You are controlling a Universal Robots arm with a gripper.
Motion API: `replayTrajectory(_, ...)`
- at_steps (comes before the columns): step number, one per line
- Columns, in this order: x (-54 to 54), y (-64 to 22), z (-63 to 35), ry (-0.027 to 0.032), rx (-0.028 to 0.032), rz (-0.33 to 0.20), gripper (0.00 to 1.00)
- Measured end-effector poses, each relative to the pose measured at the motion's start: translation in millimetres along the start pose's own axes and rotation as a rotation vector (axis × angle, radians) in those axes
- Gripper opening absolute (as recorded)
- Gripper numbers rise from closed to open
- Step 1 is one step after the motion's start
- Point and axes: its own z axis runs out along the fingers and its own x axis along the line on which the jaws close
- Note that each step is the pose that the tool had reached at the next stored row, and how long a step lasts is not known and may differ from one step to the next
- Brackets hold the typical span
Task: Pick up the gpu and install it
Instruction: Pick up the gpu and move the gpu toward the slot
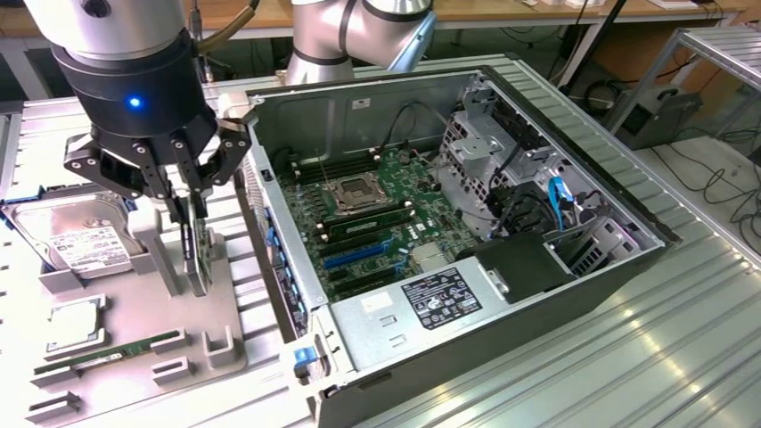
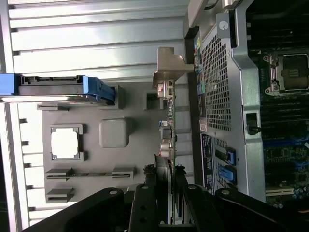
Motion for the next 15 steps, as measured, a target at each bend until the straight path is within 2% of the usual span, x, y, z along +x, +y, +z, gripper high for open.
replayTrajectory(5, -0.2, 0.4, -8.4, 0.0000, 0.0000, 0.000, 0.26)
replayTrajectory(9, -0.7, 1.2, -26.5, 0.0000, -0.0001, 0.000, 0.26)
replayTrajectory(15, -0.8, 1.4, -30.2, 0.0000, -0.0001, 0.000, 0.26)
